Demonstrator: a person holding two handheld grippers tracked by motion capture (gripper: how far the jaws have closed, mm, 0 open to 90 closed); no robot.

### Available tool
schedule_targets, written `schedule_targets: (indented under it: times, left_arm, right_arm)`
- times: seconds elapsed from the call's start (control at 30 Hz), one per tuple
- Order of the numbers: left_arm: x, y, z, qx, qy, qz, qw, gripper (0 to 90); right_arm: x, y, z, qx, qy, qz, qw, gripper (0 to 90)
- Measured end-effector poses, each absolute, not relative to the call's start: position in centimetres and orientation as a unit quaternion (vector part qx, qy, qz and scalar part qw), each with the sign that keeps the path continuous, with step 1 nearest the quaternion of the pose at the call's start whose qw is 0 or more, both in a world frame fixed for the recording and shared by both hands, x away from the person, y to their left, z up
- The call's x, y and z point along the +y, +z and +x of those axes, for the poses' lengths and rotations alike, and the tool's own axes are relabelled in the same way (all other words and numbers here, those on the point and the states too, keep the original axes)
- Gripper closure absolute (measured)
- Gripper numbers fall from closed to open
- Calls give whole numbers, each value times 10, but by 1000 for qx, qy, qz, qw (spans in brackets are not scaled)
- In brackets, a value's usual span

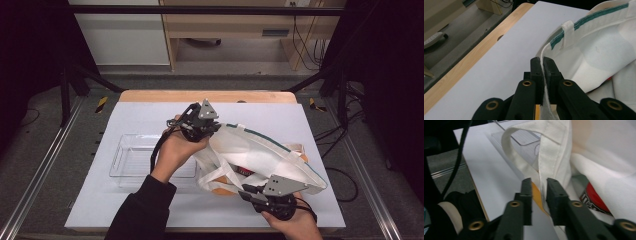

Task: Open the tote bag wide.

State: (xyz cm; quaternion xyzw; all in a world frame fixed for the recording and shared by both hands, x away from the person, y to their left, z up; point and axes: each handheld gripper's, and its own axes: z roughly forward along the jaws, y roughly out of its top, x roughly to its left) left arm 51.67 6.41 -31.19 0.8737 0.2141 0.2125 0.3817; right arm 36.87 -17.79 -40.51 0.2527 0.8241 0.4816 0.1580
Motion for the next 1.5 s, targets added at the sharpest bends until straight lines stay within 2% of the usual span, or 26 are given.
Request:
schedule_targets:
  times: [0.13, 0.33, 0.57, 0.93, 1.3, 1.33, 1.37, 1.4, 1.43, 1.5]
  left_arm:
    - [64, -312, 516, 213, 212, 874, 383, 872]
    - [66, -312, 516, 220, 214, 869, 387, 873]
    - [70, -309, 516, 229, 221, 862, 395, 875]
    - [72, -309, 515, 232, 217, 858, 404, 875]
    - [72, -308, 513, 233, 217, 856, 407, 875]
    - [73, -308, 513, 234, 216, 856, 408, 875]
    - [73, -308, 513, 233, 215, 856, 408, 875]
    - [73, -307, 512, 233, 215, 856, 408, 875]
    - [73, -307, 511, 233, 216, 856, 409, 875]
    - [73, -307, 511, 232, 216, 856, 409, 874]
  right_arm:
    - [-185, -403, 369, 817, 480, 270, 169, 539]
    - [-196, -403, 368, 814, 478, 278, 175, 406]
    - [-205, -408, 364, 824, 462, 267, 191, 327]
    - [-223, -416, 374, 819, 448, 286, 216, 311]
    - [-212, -419, 381, 831, 430, 276, 219, 289]
    - [-211, -420, 382, 833, 425, 275, 223, 303]
    - [-212, -421, 384, 835, 414, 280, 228, 365]
    - [-212, -421, 384, 835, 414, 280, 228, 365]
    - [-214, -422, 385, 834, 410, 286, 232, 435]
    - [-216, -422, 385, 837, 407, 287, 229, 511]
